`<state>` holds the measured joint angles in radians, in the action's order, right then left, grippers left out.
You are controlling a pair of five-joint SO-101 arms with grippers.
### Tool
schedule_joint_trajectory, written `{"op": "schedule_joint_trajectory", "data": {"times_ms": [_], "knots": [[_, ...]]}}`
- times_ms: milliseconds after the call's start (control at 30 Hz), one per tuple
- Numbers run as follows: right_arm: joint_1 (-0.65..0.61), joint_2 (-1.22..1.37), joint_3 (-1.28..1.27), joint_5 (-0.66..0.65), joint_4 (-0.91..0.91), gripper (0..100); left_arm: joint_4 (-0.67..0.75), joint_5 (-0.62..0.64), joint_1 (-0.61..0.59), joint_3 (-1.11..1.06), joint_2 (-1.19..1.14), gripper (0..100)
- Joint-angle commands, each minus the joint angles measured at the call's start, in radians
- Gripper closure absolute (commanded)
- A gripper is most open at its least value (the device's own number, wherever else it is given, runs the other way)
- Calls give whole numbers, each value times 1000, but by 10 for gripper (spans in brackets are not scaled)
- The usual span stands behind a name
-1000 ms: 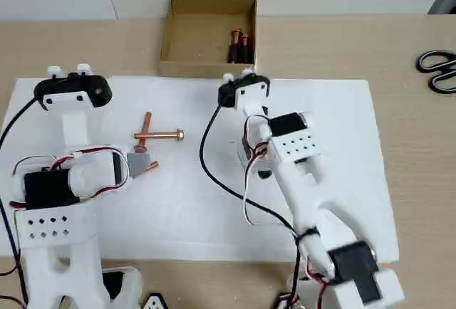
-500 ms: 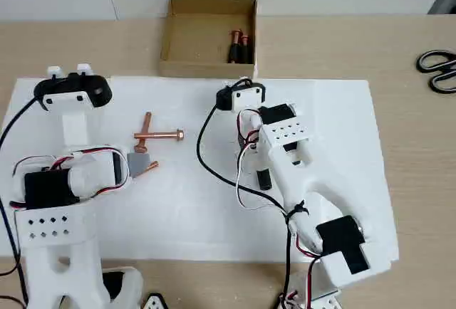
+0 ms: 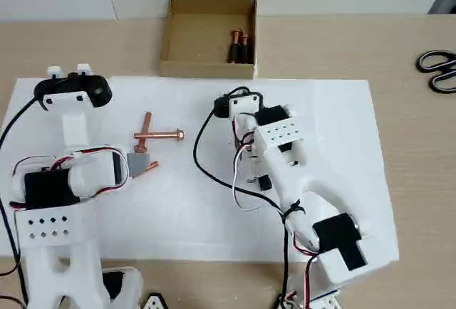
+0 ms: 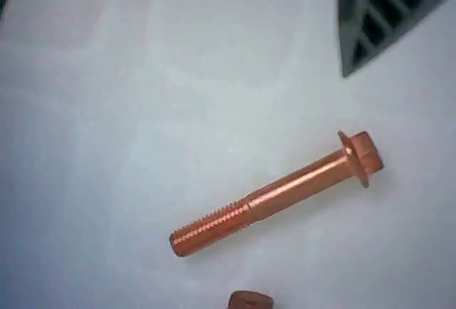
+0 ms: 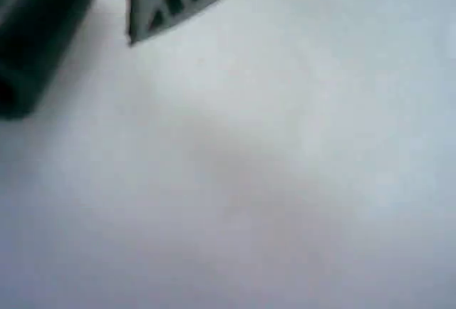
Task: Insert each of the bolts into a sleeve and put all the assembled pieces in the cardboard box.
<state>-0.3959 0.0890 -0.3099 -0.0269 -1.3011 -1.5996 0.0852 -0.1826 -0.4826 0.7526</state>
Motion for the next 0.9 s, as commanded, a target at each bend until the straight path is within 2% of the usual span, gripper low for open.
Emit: {"op": "schedule_joint_trajectory", "data": {"times_ms": [0,267,500,700,867], "knots": [[-4,15,43,40,21,816,-5,-5,2,10,20,701],[-4,85,48,51,36,820,-5,-5,2,8,20,701],[2,87,48,46,30,998,-5,-5,2,10,20,701],[4,27,127,41,-59,995,-5,-49,2,38,8,705],[30,-84,278,-12,-170,995,-51,-52,2,151,-106,764]]}}
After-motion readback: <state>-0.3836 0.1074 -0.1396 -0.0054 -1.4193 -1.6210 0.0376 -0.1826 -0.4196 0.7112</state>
